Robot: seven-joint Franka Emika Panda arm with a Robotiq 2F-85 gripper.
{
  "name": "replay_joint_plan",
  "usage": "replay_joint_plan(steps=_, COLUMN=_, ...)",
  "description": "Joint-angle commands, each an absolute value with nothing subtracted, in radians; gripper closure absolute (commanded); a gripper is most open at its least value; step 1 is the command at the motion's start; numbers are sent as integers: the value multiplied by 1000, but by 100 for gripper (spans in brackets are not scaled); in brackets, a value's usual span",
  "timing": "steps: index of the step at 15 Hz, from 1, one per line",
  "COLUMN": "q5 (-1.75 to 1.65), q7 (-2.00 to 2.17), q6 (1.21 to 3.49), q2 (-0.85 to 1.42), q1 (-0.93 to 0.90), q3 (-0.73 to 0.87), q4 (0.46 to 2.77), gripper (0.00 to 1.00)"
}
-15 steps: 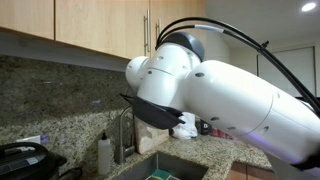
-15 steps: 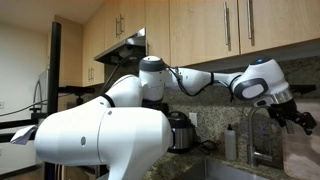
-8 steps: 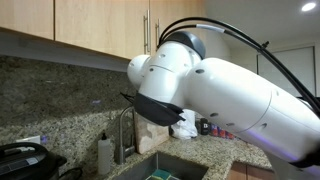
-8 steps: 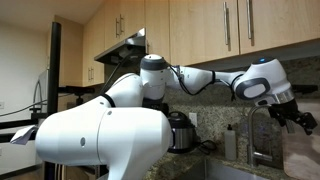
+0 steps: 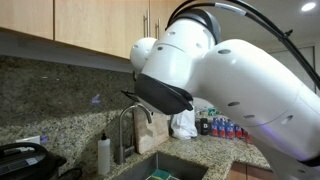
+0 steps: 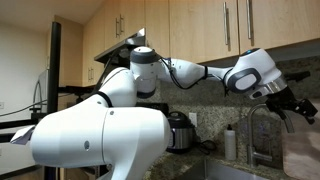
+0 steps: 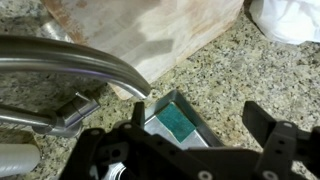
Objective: Turn the tap nozzle to the right
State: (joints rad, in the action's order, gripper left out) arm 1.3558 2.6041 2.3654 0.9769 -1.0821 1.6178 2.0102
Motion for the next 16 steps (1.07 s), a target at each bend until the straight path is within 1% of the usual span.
replay_joint_plan(steps=1, q5=1260, q7=2591, q6=2385, q2=870, q1=-1176, q3=1676, q4=2120, gripper=0)
replay_joint_plan(steps=10, q5=1054, q7=2557, q6=2334, q2=739, q1=-1241, q3=1708, q4=2201, gripper=0)
replay_joint_plan(steps=16, q5=931, q7=2513, q6=2274, q2=681, q1=-1339, q3=1780, q4=2274, gripper=0)
